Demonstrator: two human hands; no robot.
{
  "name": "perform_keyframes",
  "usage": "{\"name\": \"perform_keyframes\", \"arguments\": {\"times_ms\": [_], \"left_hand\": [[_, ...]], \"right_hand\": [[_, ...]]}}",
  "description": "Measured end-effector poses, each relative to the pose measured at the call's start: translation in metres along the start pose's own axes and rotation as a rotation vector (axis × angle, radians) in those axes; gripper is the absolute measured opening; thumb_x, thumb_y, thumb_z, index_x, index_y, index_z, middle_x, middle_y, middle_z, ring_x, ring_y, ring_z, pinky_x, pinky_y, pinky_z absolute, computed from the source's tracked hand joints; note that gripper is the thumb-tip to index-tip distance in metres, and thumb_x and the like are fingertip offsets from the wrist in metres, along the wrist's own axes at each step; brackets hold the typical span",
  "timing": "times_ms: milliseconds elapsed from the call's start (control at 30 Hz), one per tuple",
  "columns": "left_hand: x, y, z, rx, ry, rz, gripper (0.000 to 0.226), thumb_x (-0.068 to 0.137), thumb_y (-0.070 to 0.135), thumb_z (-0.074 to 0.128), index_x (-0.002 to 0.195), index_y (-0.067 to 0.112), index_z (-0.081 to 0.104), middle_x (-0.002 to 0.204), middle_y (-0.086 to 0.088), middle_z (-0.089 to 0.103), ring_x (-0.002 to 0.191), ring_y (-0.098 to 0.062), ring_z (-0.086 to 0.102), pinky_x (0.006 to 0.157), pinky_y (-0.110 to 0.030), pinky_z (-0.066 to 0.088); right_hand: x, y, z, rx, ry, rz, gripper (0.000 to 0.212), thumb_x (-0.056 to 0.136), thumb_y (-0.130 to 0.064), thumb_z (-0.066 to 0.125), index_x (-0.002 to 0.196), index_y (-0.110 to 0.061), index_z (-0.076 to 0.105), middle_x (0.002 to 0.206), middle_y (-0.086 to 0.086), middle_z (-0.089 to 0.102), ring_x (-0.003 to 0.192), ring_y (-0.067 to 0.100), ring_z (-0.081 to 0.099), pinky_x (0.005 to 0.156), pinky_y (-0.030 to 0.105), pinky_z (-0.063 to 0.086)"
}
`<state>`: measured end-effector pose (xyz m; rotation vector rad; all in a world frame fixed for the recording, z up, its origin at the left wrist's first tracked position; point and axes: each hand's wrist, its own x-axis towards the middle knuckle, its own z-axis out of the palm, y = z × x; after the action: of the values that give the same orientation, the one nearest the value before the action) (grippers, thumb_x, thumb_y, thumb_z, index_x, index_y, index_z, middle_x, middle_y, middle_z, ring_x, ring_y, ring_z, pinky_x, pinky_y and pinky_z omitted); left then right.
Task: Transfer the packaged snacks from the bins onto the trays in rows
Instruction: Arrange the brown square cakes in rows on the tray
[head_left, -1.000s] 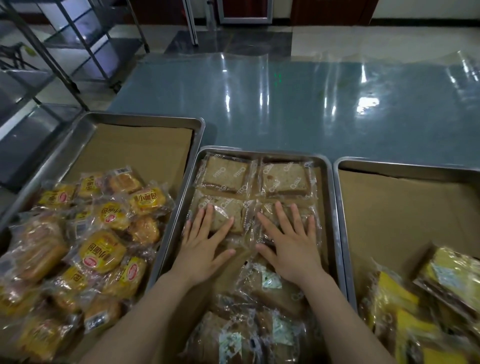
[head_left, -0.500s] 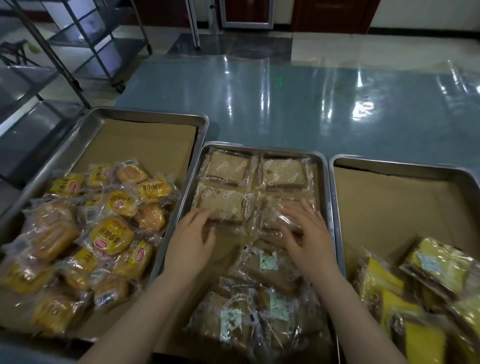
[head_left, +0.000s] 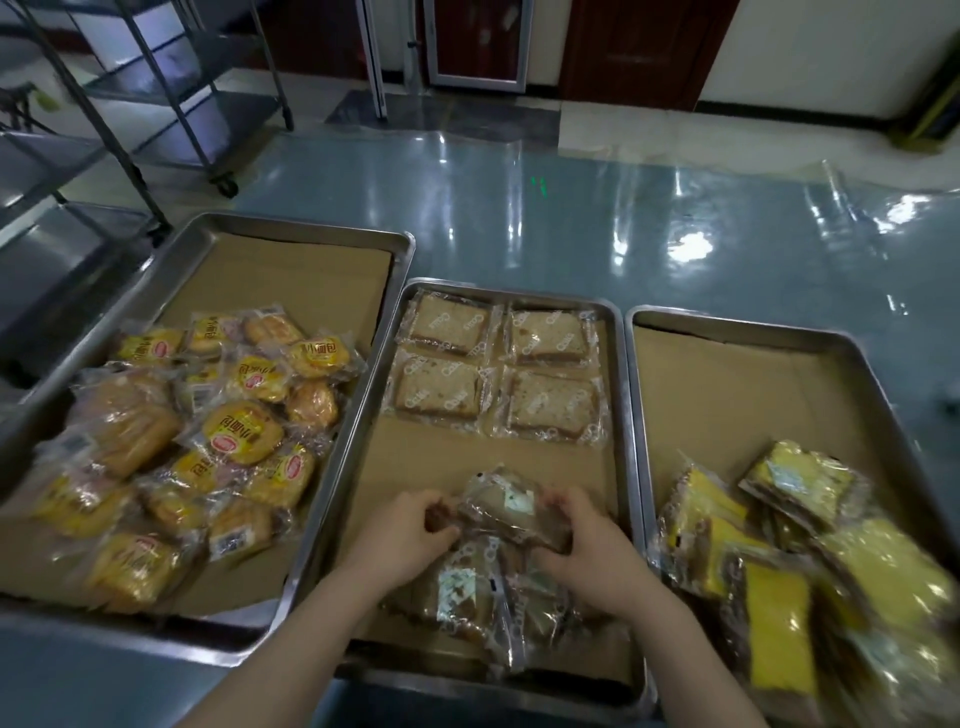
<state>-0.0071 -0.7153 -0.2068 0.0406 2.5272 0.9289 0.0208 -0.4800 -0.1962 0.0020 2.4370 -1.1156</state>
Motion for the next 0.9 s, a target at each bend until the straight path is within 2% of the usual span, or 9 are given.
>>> {"name": "perform_keyframes", "arguments": {"times_ms": [67, 200, 333, 500, 600, 700, 767, 833, 900], "left_hand": [[-0.007, -0.006, 0.002, -0.024, 0.011, 0.005, 0.013, 0.080, 0.033, 0.069, 0.081, 0.041, 0.058, 0.084, 0.018, 0.061, 0.078, 0.004, 0.056, 0.061, -0.016, 0.042], [-0.021, -0.022, -0.003, -0.087, 0.147, 0.000, 0.019, 0.085, 0.021, 0.066, 0.074, 0.034, 0.057, 0.085, 0.011, 0.061, 0.080, -0.004, 0.056, 0.068, -0.022, 0.044], [-0.030, -0.028, -0.022, -0.146, 0.322, -0.006, 0.018, 0.089, 0.017, 0.060, 0.076, 0.029, 0.056, 0.086, 0.011, 0.059, 0.079, -0.001, 0.054, 0.062, -0.018, 0.037], [-0.036, -0.028, -0.044, -0.244, 0.435, 0.026, 0.016, 0.092, 0.019, 0.055, 0.079, 0.027, 0.052, 0.078, 0.009, 0.060, 0.071, 0.001, 0.055, 0.057, -0.021, 0.037], [-0.038, -0.030, -0.053, -0.253, 0.517, 0.044, 0.015, 0.092, 0.021, 0.055, 0.080, 0.029, 0.052, 0.078, 0.010, 0.059, 0.070, 0.000, 0.055, 0.055, -0.021, 0.036], [-0.040, -0.028, -0.057, -0.304, 0.590, 0.056, 0.016, 0.091, 0.022, 0.056, 0.079, 0.033, 0.053, 0.074, 0.010, 0.058, 0.067, 0.002, 0.054, 0.054, -0.022, 0.036], [-0.039, -0.026, -0.060, -0.304, 0.596, 0.073, 0.016, 0.090, 0.022, 0.058, 0.079, 0.033, 0.054, 0.074, 0.009, 0.059, 0.069, 0.003, 0.054, 0.055, -0.023, 0.038], [-0.038, -0.022, -0.061, -0.237, 0.558, 0.076, 0.016, 0.088, 0.024, 0.060, 0.079, 0.035, 0.054, 0.075, 0.012, 0.059, 0.070, 0.006, 0.054, 0.053, -0.015, 0.037], [-0.038, -0.019, -0.061, -0.143, 0.512, 0.073, 0.018, 0.086, 0.027, 0.063, 0.079, 0.038, 0.052, 0.075, 0.016, 0.059, 0.069, 0.007, 0.054, 0.050, -0.011, 0.036]], "right_hand": [[-0.004, -0.003, -0.001, 0.022, 0.019, -0.016, 0.029, 0.079, -0.036, 0.066, 0.100, -0.042, 0.047, 0.102, -0.022, 0.057, 0.090, 0.003, 0.060, 0.076, 0.020, 0.050], [-0.005, -0.011, -0.013, 0.133, 0.151, -0.011, 0.013, 0.089, -0.029, 0.063, 0.094, -0.040, 0.058, 0.094, -0.023, 0.060, 0.097, 0.010, 0.064, 0.077, 0.031, 0.053], [0.002, -0.023, -0.029, 0.087, 0.446, -0.034, 0.018, 0.095, -0.022, 0.054, 0.102, -0.037, 0.060, 0.093, -0.026, 0.060, 0.085, -0.012, 0.054, 0.064, 0.008, 0.038], [0.010, -0.028, -0.044, 0.125, 0.385, 0.034, 0.015, 0.097, -0.023, 0.051, 0.105, -0.029, 0.063, 0.098, -0.015, 0.067, 0.084, 0.011, 0.065, 0.064, 0.028, 0.052], [0.013, -0.029, -0.051, 0.071, 0.461, 0.043, 0.020, 0.096, -0.029, 0.052, 0.110, -0.027, 0.064, 0.101, -0.008, 0.068, 0.085, 0.020, 0.064, 0.067, 0.036, 0.052], [0.018, -0.023, -0.041, -0.236, 0.613, -0.007, 0.036, 0.093, -0.035, 0.054, 0.128, -0.026, 0.056, 0.132, -0.002, 0.054, 0.120, 0.020, 0.048, 0.096, 0.040, 0.043], [0.021, -0.018, -0.022, -0.407, 0.463, -0.088, 0.046, 0.093, -0.035, 0.054, 0.138, -0.030, 0.046, 0.151, -0.005, 0.033, 0.143, 0.021, 0.019, 0.115, 0.043, 0.021], [0.023, -0.008, -0.001, -0.502, 0.287, -0.094, 0.053, 0.095, -0.040, 0.051, 0.145, -0.036, 0.034, 0.157, -0.009, 0.014, 0.146, 0.017, 0.000, 0.119, 0.042, 0.006], [0.021, 0.003, 0.013, -0.521, 0.261, -0.106, 0.051, 0.095, -0.041, 0.048, 0.144, -0.040, 0.032, 0.158, -0.009, 0.009, 0.146, 0.014, -0.006, 0.118, 0.039, -0.002]]}}
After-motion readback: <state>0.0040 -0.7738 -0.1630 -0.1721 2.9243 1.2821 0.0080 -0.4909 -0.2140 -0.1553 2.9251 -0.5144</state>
